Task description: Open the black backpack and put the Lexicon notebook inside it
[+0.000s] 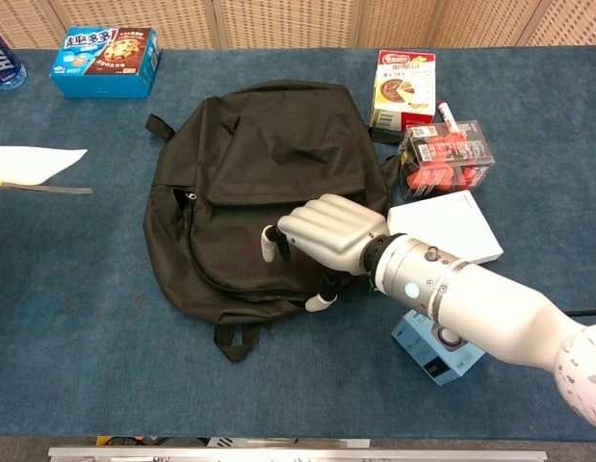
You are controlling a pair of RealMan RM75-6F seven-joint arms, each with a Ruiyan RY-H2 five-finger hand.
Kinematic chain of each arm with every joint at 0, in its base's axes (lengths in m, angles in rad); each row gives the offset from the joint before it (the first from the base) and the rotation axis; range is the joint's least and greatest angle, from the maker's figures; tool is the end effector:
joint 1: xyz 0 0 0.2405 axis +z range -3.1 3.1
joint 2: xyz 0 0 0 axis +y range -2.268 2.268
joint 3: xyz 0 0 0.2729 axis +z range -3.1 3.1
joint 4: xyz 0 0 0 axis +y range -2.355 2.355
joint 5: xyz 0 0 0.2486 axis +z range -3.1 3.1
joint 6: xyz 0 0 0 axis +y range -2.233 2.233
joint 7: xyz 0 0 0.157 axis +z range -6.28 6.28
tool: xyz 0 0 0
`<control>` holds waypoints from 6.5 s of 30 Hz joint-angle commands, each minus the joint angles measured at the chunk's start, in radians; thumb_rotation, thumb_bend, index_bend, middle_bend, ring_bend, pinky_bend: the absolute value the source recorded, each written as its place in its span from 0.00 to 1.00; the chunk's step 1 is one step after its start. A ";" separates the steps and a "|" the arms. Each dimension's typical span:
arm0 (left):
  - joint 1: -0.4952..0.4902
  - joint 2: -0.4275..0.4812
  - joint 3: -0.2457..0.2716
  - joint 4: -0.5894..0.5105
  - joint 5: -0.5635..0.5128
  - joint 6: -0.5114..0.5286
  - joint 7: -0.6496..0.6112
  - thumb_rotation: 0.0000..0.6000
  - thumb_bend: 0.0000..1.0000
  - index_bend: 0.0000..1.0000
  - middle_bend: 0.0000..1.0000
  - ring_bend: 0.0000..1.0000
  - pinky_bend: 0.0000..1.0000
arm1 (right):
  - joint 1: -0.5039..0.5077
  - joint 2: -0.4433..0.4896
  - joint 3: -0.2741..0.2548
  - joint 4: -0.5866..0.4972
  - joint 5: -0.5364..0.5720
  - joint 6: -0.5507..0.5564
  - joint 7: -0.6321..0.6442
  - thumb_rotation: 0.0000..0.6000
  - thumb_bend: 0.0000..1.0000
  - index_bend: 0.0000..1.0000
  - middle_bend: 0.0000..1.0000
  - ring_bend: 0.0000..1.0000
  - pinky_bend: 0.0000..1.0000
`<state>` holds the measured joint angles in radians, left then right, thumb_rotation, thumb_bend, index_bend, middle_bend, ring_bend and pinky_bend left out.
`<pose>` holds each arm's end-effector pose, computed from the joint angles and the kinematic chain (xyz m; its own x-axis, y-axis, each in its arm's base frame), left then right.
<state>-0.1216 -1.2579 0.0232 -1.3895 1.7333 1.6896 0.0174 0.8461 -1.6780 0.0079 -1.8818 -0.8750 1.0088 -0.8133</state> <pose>-0.3270 0.1895 0.1067 0.4547 -0.1534 0.8774 0.8356 -0.2675 -0.4798 -0.0637 -0.2298 -0.1261 0.5939 -0.4479 0.6683 -0.7446 -0.6207 0.2457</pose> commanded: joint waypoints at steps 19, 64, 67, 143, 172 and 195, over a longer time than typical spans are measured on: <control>0.010 0.003 -0.009 0.009 0.007 0.011 -0.015 1.00 0.37 0.62 0.59 0.51 0.55 | 0.045 -0.099 0.070 0.150 0.112 0.043 -0.036 1.00 0.70 0.40 0.44 0.36 0.59; -0.196 0.053 0.016 -0.203 0.298 -0.074 -0.177 1.00 0.37 0.62 0.59 0.51 0.55 | 0.190 -0.189 0.457 0.348 0.108 0.163 0.186 1.00 0.74 0.57 0.55 0.55 0.76; -0.224 0.035 0.015 -0.214 0.307 -0.105 -0.182 1.00 0.37 0.62 0.59 0.51 0.55 | 0.208 -0.208 0.476 0.366 0.113 0.172 0.188 1.00 0.74 0.57 0.55 0.55 0.76; -0.324 -0.459 -0.054 0.027 0.058 -0.239 0.212 1.00 0.37 0.62 0.59 0.50 0.55 | 0.180 -0.242 0.550 0.232 0.123 0.259 0.310 1.00 0.74 0.57 0.55 0.56 0.76; -0.353 -0.652 -0.115 0.204 -0.017 -0.246 0.290 1.00 0.37 0.62 0.59 0.50 0.55 | 0.185 -0.238 0.546 0.219 0.132 0.272 0.321 1.00 0.74 0.57 0.55 0.56 0.76; -0.335 -0.617 -0.101 0.085 -0.117 -0.329 0.505 1.00 0.13 0.20 0.27 0.29 0.53 | 0.185 -0.230 0.548 0.241 0.152 0.262 0.332 1.00 0.74 0.57 0.55 0.56 0.76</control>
<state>-0.4643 -1.8893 -0.0809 -1.2843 1.6207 1.3558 0.5037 1.0314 -1.9078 0.5561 -1.6415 -0.7230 1.2707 -0.4816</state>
